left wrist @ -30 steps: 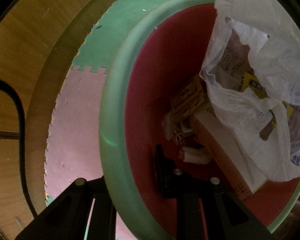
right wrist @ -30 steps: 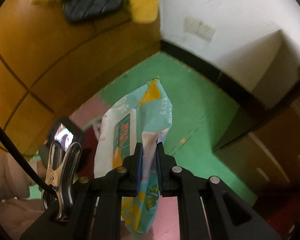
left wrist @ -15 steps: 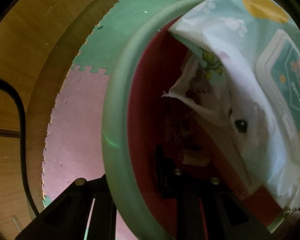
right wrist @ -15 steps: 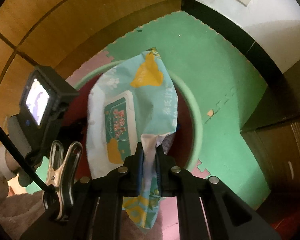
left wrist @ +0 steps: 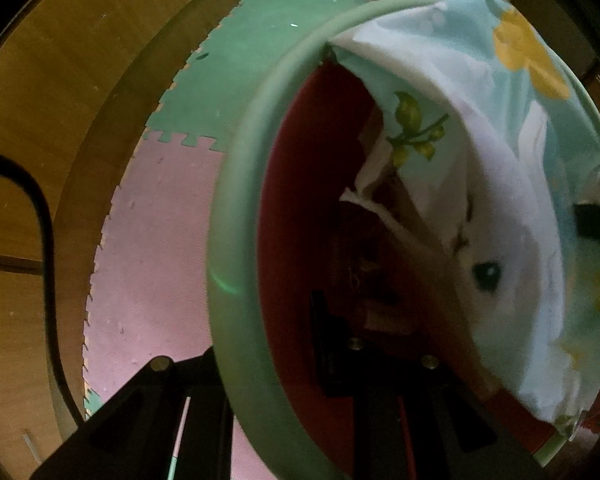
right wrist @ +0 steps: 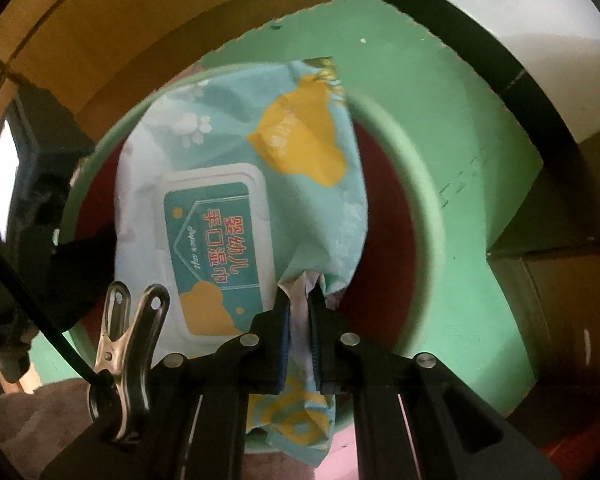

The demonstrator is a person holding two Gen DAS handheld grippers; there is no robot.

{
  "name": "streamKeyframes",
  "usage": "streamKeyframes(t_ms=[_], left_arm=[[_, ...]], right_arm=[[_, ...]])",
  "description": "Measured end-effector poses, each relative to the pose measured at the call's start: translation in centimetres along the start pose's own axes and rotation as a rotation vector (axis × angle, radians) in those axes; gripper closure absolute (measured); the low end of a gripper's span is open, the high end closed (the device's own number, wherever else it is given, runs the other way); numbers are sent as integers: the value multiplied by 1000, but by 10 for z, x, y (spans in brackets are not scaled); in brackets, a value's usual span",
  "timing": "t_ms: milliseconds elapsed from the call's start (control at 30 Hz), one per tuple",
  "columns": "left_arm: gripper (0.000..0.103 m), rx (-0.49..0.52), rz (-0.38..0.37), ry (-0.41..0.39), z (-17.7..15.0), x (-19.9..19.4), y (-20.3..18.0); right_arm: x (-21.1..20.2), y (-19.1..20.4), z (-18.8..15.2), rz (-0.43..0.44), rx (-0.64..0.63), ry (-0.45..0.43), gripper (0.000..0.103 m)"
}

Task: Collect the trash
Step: 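Lower the teal wet-wipes packet into the bucket and open the right gripper, then move the right gripper back to the clear plastic bag on the nightstand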

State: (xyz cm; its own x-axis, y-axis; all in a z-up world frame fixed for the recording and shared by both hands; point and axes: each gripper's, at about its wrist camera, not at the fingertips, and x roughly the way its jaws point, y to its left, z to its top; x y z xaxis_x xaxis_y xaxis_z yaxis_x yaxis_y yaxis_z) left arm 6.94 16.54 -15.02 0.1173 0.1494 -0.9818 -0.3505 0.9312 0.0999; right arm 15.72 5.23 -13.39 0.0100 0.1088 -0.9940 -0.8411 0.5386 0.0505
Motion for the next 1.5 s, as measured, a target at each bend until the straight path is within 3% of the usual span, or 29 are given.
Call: streamKeyframes(t_ms=[167, 267, 667, 900, 1067, 1200, 1500], left_arm=[[86, 2, -4, 0, -1, -1, 2], [86, -9, -10, 0, -1, 0, 3], [86, -14, -13, 0, -2, 0, 2], [86, -15, -12, -2, -2, 1, 3], [86, -12, -13, -4, -2, 0, 2], [86, -13, -12, -1, -3, 2, 3], [86, -12, -9, -2, -2, 2, 3]], right_arm=[[28, 2, 10, 35, 37, 69, 92], [43, 6, 17, -10, 25, 96, 92], [77, 2, 34, -16, 57, 194, 92], [62, -14, 28, 5, 103, 165, 91], [38, -27, 22, 86, 174, 110, 68], [15, -25, 22, 88, 152, 42, 52], [-18, -17, 2, 96, 155, -33, 51]])
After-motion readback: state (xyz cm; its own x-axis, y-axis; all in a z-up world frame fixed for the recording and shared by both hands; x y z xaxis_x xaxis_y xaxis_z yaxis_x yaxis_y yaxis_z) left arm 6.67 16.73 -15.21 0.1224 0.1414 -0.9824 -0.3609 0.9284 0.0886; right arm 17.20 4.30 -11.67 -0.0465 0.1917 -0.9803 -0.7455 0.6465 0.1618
